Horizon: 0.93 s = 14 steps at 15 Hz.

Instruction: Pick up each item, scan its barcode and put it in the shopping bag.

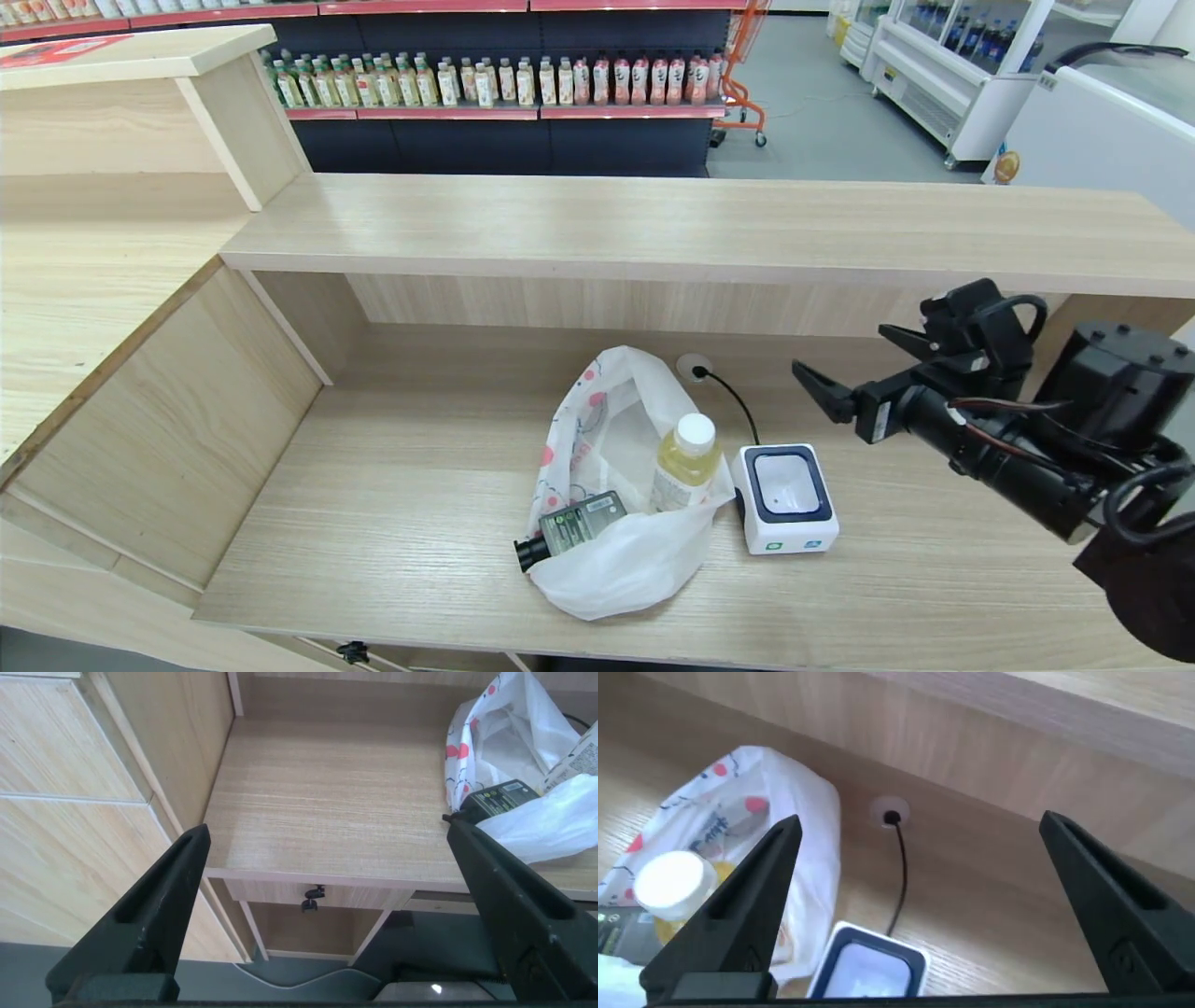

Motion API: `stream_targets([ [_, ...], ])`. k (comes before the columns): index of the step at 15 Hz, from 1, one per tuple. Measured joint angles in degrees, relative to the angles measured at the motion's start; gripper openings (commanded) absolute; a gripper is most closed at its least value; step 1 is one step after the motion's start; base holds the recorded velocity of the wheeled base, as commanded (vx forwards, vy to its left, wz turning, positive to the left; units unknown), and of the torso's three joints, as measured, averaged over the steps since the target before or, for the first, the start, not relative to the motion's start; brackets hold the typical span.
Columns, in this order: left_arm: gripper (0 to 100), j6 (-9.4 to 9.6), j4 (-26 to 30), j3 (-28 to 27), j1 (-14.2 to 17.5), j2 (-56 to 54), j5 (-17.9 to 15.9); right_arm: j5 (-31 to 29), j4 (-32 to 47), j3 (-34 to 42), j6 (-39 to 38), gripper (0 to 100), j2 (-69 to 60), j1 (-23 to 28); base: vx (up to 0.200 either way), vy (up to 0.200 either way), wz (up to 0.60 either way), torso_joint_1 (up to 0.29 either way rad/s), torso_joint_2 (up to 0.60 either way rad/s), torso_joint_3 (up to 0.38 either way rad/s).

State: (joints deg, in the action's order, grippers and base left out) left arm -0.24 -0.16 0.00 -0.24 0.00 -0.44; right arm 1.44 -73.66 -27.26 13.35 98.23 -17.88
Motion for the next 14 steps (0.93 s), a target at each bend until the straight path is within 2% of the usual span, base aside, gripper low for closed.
stream_targets([
  [5,100,0.02,0.0,0.0,0.0,0.0,0.0,-0.7,0.1,8.6,0.1,100,-6.1,4.8,0.000,0.000,0.00,0.000,0.00,0.000],
  [8,100,0.02,0.0,0.0,0.0,0.0,0.0,-3.7,0.0,13.9,0.2,100,-10.6,5.7,0.000,0.000,0.00,0.000,0.00,0.000],
  [12,100,0.02,0.0,0.0,0.0,0.0,0.0,-4.8,0.0,22.6,0.8,100,-19.7,6.0,0.000,0.000,0.00,0.000,0.00,0.000],
  [14,100,0.02,0.0,0.0,0.0,0.0,0.0,-5.8,4.9,25.8,1.2,100,-25.7,6.7,0.000,0.000,0.00,0.000,0.00,0.000],
])
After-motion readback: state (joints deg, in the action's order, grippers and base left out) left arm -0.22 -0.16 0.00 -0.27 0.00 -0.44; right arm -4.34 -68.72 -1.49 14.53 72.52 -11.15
